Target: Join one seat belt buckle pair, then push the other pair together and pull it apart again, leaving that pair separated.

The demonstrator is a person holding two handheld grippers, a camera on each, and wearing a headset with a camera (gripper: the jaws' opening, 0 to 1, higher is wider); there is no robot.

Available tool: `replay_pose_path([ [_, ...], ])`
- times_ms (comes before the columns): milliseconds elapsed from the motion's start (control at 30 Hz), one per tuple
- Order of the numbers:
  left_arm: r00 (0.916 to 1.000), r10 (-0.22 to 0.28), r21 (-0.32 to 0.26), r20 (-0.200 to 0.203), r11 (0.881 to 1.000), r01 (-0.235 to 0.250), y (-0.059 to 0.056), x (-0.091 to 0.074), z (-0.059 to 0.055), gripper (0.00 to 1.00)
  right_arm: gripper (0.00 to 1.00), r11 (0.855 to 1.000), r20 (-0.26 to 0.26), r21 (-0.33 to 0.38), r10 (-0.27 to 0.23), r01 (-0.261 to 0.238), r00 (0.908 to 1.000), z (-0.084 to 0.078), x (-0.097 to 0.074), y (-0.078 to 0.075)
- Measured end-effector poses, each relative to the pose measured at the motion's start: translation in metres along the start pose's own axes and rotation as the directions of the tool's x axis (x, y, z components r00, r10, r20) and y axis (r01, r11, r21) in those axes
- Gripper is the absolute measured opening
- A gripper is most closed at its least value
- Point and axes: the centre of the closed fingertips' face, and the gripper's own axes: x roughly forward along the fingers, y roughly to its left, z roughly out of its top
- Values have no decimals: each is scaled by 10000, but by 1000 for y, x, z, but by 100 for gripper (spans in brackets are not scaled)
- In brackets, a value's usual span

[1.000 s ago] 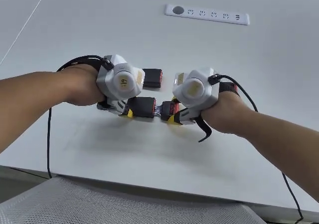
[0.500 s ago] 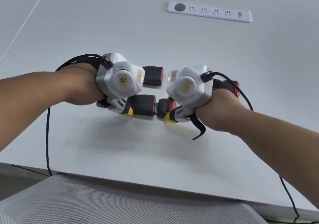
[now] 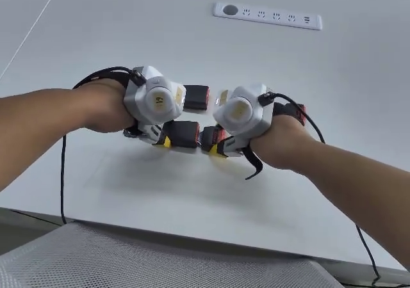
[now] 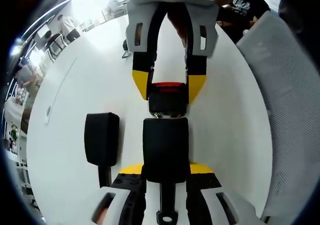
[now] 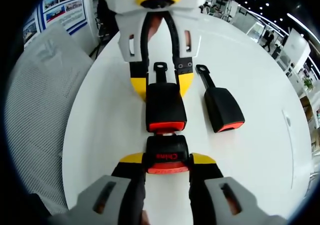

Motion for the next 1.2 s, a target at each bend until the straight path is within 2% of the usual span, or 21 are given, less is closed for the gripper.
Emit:
replay_pose_path([
  [100, 10000, -86, 77, 8, 9999, 86, -1, 0, -2, 30, 31, 9998, -35, -188, -5, 4, 10000, -1, -2, 1],
  [233, 9999, -127, 174, 74, 9998, 126, -2, 0, -3, 30, 31, 9999, 167, 52, 99, -100, 9998, -2, -3, 3],
  [533, 9999, -131, 84, 35, 9999, 131, -4, 0, -3, 30, 31, 9999, 443, -89, 112, -108, 9990, -5, -4, 3],
  [700, 9999, -103, 82, 87, 9999, 103, -4, -1, -4, 29, 31, 9996, 459, -244, 166, -155, 9988, -5, -4, 4],
  [900, 10000, -78, 144, -2, 9999, 78, -5, -1, -3, 30, 32, 9996, 306, -78, 278, -276, 9991, -5, -4, 2],
  [1067, 9999, 3, 9, -113, 10000, -2, -6, -1, -3, 30, 32, 9994, 146, -114, 325, -323, 9994, -6, -3, 3],
  [1200, 9999, -96, -140, -142, 9999, 94, -5, -1, -3, 31, 33, 9995, 213, -177, 284, -280, 9994, -6, -4, 3],
])
